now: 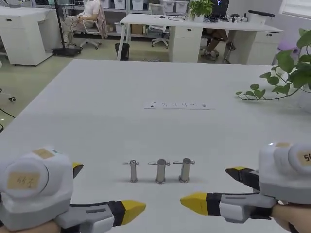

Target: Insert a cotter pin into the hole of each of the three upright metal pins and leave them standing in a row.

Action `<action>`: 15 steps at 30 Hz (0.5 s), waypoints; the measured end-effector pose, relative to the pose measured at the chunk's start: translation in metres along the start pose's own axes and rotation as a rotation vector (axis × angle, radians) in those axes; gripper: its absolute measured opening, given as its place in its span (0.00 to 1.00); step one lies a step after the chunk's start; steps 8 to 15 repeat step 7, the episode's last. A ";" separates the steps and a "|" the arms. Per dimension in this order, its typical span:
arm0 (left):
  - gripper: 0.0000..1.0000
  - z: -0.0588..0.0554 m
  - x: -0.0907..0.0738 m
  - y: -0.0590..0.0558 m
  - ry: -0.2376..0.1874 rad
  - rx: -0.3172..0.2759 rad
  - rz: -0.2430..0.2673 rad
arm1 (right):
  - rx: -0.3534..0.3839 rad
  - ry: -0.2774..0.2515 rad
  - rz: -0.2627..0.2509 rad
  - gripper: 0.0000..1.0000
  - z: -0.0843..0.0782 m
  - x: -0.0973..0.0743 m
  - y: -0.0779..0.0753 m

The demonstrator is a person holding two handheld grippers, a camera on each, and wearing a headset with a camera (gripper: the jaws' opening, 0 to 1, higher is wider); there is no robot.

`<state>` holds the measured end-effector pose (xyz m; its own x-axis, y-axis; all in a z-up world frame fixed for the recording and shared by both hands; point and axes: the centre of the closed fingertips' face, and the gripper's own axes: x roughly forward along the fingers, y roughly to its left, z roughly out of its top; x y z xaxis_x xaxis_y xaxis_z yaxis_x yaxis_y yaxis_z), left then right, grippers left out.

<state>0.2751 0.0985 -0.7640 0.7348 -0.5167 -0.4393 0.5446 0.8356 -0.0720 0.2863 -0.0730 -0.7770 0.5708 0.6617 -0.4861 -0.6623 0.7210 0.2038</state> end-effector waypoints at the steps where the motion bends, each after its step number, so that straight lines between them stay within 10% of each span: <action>1: 0.99 0.000 0.000 0.000 -0.002 -0.003 0.004 | 0.006 -0.004 0.000 1.00 -0.001 -0.001 0.000; 15: 0.99 0.001 -0.003 0.005 -0.010 -0.008 0.028 | 0.044 -0.031 0.010 1.00 0.000 -0.005 0.000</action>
